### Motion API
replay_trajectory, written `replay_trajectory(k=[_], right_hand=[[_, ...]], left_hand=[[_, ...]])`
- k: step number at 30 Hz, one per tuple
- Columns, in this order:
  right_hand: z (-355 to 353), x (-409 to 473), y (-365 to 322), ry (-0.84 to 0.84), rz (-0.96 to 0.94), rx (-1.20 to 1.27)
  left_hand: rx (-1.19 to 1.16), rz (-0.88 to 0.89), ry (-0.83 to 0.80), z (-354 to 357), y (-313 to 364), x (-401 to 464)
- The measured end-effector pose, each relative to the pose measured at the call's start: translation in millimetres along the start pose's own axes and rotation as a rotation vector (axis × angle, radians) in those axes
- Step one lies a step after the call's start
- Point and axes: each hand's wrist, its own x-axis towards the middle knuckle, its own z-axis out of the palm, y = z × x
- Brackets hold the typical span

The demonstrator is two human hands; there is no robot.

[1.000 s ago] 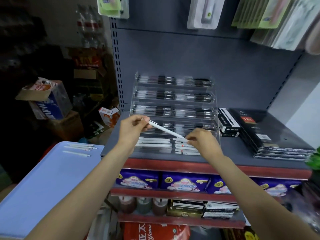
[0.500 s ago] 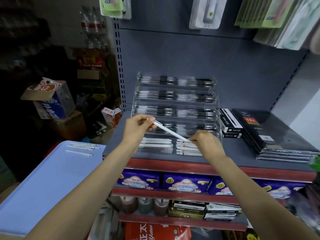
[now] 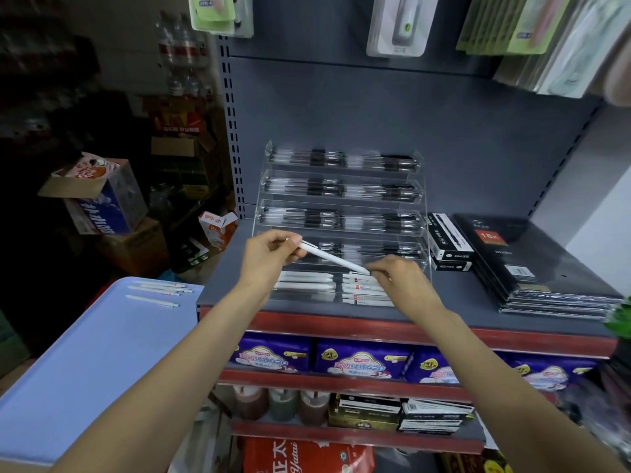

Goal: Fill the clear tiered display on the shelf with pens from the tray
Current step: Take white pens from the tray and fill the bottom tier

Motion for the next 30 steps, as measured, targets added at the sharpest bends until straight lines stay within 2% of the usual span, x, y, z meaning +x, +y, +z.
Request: replay_trajectory(k=[2,4,9,12,14,16,19,23,30], right_hand=[[-6.3,0.7,-11.3,0.085,0.009,0.188],[-10.3,1.7,-26.7,0.079,0.000,0.339],[1.0,6.8,-52.0,-0.004,-0.049,0.382],[10.9,11.5,-58.8,0.000,-0.053,0.324],[19.3,14.3,-61.2,-0.028,-0.043,0.243],[28.3,17.4,-61.6,-0.070,-0.017,0.175],[36.9,21.0,-63.4,-0.115,-0.008,0.071],[40.4,25.7,-67.6,-0.093,-0.007,0.056],[43.0,28.5,-76.8,-0.099,-0.057,0.055]], left_hand=[[-0.010,-0.004,0.004,-3.6,-0.9,0.5],[-0.011,-0.011,0.004,-8.2,-2.0,0.0],[0.060,-0.013,0.020,-27.5,-7.7,-2.5],[0.459,0.144,0.087,-44.3,-12.5,-1.8],[0.618,0.182,0.159,-55.4,-16.9,-0.1],[0.662,0.132,0.196,-64.2,-21.8,2.9],[0.713,0.028,0.137,-71.9,-28.2,5.5],[0.763,0.026,0.092,-74.4,-29.6,7.8],[0.683,-0.006,0.043,-82.1,-28.2,9.0]])
